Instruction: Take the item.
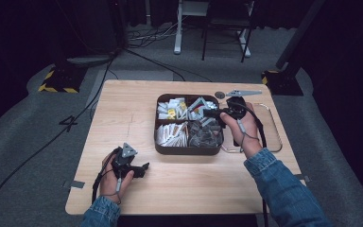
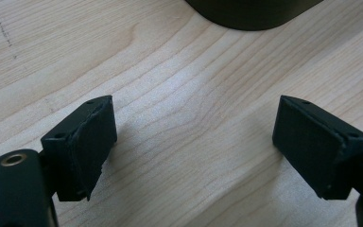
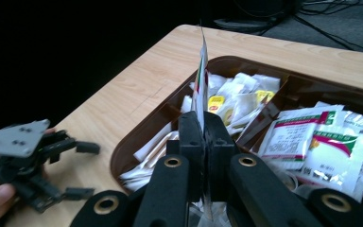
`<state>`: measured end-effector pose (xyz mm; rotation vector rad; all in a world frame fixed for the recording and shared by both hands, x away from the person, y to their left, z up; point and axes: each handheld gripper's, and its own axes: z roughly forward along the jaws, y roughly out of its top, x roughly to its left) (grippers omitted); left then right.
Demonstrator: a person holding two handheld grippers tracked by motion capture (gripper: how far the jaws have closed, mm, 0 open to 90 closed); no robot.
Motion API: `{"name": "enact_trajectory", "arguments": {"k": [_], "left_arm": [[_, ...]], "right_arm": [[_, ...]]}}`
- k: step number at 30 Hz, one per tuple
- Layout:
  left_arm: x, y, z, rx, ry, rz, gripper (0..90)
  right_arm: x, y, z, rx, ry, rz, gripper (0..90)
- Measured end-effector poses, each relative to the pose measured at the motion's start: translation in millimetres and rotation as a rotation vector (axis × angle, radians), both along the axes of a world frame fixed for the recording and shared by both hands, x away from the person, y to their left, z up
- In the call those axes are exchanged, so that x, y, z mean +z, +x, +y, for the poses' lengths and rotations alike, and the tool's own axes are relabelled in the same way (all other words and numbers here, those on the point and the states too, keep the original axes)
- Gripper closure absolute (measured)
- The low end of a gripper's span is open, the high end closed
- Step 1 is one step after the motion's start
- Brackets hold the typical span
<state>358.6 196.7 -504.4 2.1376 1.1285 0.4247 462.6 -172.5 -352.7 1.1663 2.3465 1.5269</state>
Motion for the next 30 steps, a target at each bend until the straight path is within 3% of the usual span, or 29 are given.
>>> {"name": "enact_trajectory", "arguments": {"k": [6, 13, 15, 16, 24, 30], "left_arm": [[0.1, 0.1, 0.2, -0.003, 0.003, -0.001, 15.0], [-0.1, 0.0, -0.1, 0.000, -0.001, 0.000, 14.9], [0.0, 0.2, 0.1, -0.002, 0.003, -0.001, 14.9], [-0.1, 0.1, -0.1, 0.000, 0.000, 0.000, 14.9], [-0.1, 0.0, -0.1, 0.000, -0.001, 0.001, 14.9], [0.4, 0.2, -0.4, 0.002, 0.002, 0.007, 14.6]], "right_arm": [[4.9, -23.2, -6.1, 0.038, 0.006, -0.025, 88.4], [6.0, -54.5, -13.2, 0.104, 0.020, -0.012, 88.4], [4.2, -61.7, -14.8, 0.121, 0.025, -0.009, 88.3], [-0.5, -73.5, -17.4, 0.136, 0.021, -0.016, 88.3], [-18.6, -108.7, -22.7, 0.152, -0.002, -0.014, 88.3], [-22.0, -118.1, -28.3, 0.162, -0.047, 0.007, 88.3]]}}
